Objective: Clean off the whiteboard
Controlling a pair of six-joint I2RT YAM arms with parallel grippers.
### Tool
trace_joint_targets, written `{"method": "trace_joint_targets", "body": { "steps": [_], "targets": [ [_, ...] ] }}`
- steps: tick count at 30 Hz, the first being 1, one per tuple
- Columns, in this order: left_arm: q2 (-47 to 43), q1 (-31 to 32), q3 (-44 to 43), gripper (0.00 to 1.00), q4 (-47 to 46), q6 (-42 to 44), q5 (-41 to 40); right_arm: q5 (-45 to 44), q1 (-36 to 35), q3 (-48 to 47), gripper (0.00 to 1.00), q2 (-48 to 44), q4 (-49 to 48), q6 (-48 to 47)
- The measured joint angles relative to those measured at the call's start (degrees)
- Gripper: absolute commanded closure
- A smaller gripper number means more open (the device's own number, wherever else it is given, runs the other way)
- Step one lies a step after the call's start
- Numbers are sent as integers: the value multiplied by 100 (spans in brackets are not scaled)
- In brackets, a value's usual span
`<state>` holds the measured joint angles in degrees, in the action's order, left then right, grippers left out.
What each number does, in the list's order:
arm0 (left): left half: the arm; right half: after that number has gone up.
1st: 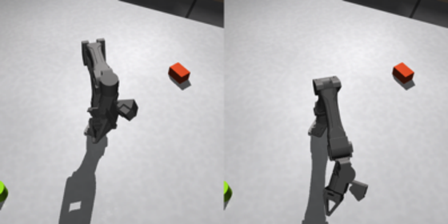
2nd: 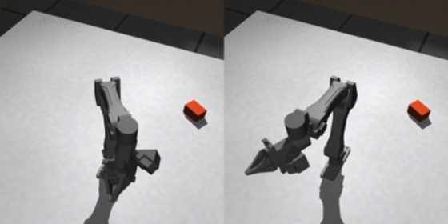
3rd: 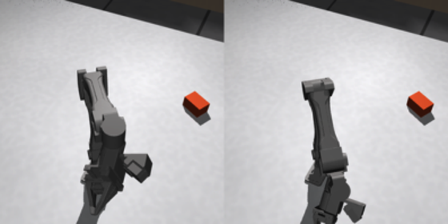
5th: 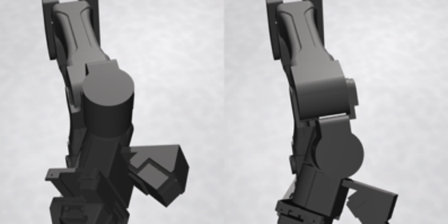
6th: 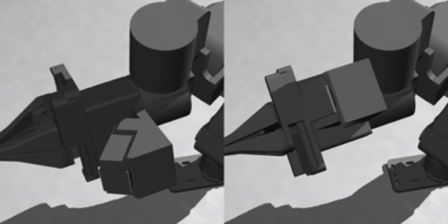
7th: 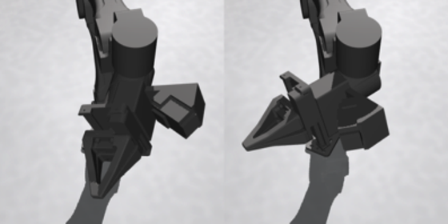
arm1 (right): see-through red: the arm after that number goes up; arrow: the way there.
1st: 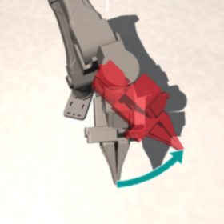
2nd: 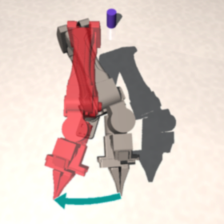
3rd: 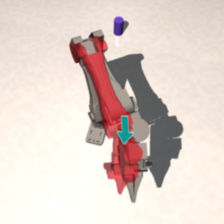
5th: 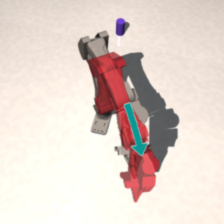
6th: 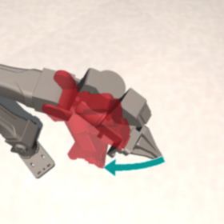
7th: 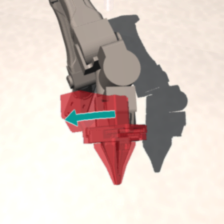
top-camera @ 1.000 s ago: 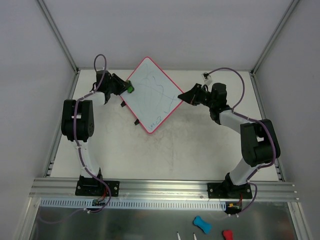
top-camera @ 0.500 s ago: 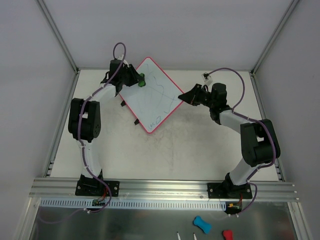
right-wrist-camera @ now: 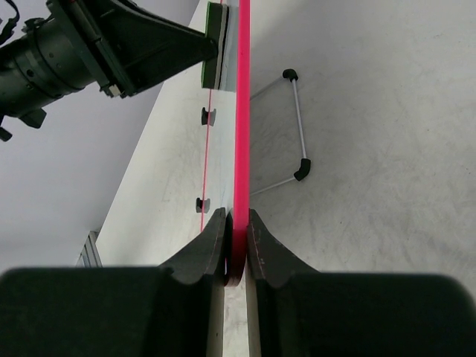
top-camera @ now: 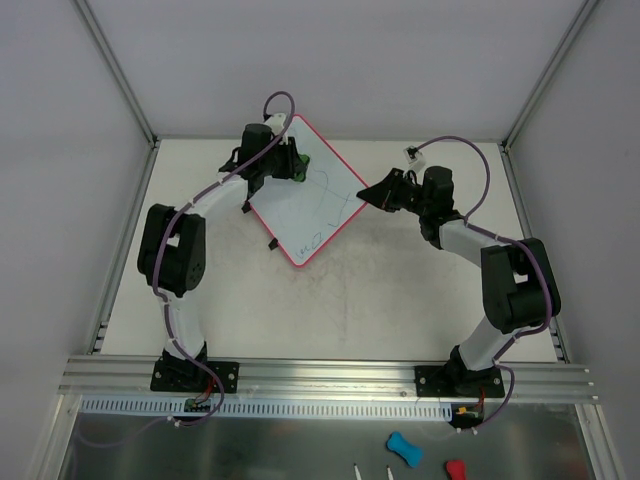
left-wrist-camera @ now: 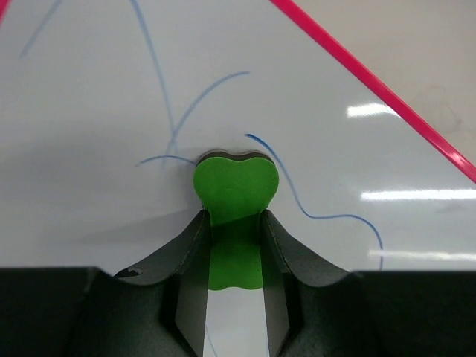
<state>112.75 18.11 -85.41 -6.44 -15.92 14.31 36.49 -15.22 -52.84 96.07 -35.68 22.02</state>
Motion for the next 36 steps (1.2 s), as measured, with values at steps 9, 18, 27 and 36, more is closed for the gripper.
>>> {"method": "trace_joint_targets", "body": {
  "steps": [9, 18, 27, 36],
  "targets": [
    [-396, 570, 256, 100, 295, 791, 11, -4, 0, 0, 100, 0, 2, -44],
    [-507, 1005, 280, 100, 501, 1180, -236, -37, 2, 0, 100, 0, 52, -85],
    [-575, 1530, 258, 100, 592, 1368, -721, -94, 11, 0, 100, 0, 136, -125],
    [-627, 1947, 149, 100, 933, 1676, -1054, -90, 11, 0, 100, 0, 146, -138]
  ]
}}
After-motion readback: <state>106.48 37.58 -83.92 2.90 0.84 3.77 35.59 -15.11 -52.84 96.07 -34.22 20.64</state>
